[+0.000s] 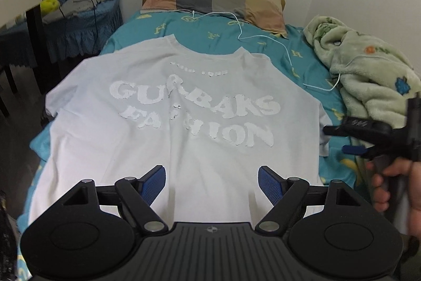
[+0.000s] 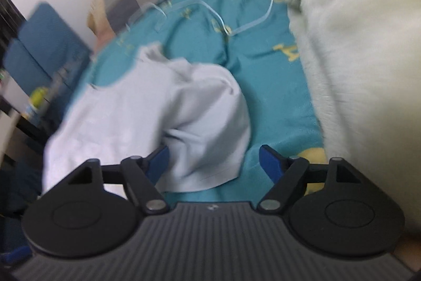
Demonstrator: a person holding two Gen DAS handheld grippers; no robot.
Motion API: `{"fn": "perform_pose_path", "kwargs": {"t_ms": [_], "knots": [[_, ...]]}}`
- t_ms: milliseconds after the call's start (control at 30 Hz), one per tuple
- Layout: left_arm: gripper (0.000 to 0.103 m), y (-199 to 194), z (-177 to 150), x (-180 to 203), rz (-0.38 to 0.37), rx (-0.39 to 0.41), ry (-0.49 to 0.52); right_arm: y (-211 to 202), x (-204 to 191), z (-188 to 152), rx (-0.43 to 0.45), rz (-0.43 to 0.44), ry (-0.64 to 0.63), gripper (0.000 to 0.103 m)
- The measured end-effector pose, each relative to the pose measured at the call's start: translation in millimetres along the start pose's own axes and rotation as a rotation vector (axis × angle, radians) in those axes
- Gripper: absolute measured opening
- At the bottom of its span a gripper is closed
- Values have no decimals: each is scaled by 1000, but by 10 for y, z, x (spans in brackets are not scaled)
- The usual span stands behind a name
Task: Fold clothes
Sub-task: 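Release the T-shirt and raise the left gripper above the flattened shirt, then grasp the T-shirt sleeve with the right gripper and fold it over the back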
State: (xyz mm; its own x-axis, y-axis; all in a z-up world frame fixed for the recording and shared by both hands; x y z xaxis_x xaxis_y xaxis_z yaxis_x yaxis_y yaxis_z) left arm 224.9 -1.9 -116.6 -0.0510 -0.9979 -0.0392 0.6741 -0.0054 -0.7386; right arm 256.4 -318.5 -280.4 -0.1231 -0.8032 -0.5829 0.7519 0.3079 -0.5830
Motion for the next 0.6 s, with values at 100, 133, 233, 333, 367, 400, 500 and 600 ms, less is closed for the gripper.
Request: {"fn": "perform_pose_path", "kwargs": {"t_ms": [100, 133, 233, 333, 367, 400, 500, 600], "knots": [[79, 137, 3, -63, -12, -23, -29, 297, 91, 27, -32, -41, -21, 57], [79, 177, 4, -89, -11, -30, -38, 370, 103, 50, -37, -54, -36, 45], [79, 278, 3, -162, -17, -58, -76, 413, -93, 250, -36, -124, -183, 9], [79, 335, 10, -219, -35, -79, -119, 381, -369, 499, -8, -203, -374, 8], [79, 332, 18, -231, -42, -78, -128, 306, -516, 615, 33, -234, -475, 8], [79, 328, 28, -241, -48, -75, -135, 261, -622, 669, 61, -272, -578, 8], [79, 315, 47, -260, -63, -72, -150, 175, -883, 728, 129, -399, -887, 8], [79, 332, 32, -258, -80, -90, -165, 264, -678, 668, 17, -433, -878, 10]]}}
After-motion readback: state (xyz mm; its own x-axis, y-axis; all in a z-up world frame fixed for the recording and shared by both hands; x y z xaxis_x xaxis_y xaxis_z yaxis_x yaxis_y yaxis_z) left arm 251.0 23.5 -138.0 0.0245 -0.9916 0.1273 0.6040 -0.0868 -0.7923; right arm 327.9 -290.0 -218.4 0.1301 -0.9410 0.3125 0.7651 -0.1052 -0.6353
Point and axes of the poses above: each gripper's, at about its wrist camera, not at the fingertips, and y roughly the way its jaws point, x to its right, z to its top, the point moved 5 cm from there along y, roughly the way its jaws point, and after that the axes turned 15 degrees about z, right-handed, at the moved point
